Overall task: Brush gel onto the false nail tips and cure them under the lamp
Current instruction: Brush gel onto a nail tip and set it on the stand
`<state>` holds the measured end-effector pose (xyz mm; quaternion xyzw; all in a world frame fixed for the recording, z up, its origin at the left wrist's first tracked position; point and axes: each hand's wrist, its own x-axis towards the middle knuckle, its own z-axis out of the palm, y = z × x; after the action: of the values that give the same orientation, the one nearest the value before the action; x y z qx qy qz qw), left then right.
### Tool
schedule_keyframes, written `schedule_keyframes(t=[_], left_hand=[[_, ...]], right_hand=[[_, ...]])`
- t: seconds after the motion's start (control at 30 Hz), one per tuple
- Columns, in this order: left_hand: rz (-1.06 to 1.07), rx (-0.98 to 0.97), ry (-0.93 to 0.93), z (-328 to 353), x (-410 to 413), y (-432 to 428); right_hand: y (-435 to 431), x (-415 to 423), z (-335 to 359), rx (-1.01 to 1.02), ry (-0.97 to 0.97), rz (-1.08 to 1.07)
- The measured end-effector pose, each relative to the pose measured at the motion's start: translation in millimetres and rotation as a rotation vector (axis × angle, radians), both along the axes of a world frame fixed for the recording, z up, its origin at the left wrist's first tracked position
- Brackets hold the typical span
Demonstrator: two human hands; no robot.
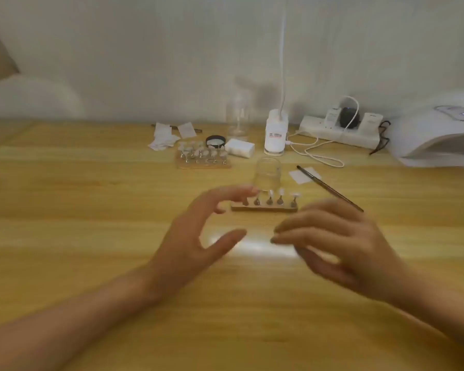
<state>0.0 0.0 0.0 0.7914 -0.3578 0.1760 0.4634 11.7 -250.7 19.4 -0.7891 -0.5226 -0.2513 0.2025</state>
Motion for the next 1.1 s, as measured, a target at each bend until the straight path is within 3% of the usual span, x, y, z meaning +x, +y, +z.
schedule_keyframes(t=[0.07,0.13,0.2,0.27,0.4,1.1], left_hand=[[0.231,-0.018,0.142,0,24,7],[0.280,0.053,0.412,5,50,11],[0.230,0.203,0.526,1,69,7],[0.172,0.280,0.510,-6,81,4],[0.173,0.186,0.476,-17,85,-1],[0.127,0.061,0.486,-18,83,3]], right_hand=[[-24,43,5,0.118,0.055,-0.241],[-45,84,6,0.104,0.231,-0.486],[-56,101,-15,0.032,0.363,-0.558],[-63,105,-33,-0.005,0.408,-0.544],[-71,103,-39,0.074,0.520,-0.531],[-73,114,-44,0.033,0.482,-0.553]])
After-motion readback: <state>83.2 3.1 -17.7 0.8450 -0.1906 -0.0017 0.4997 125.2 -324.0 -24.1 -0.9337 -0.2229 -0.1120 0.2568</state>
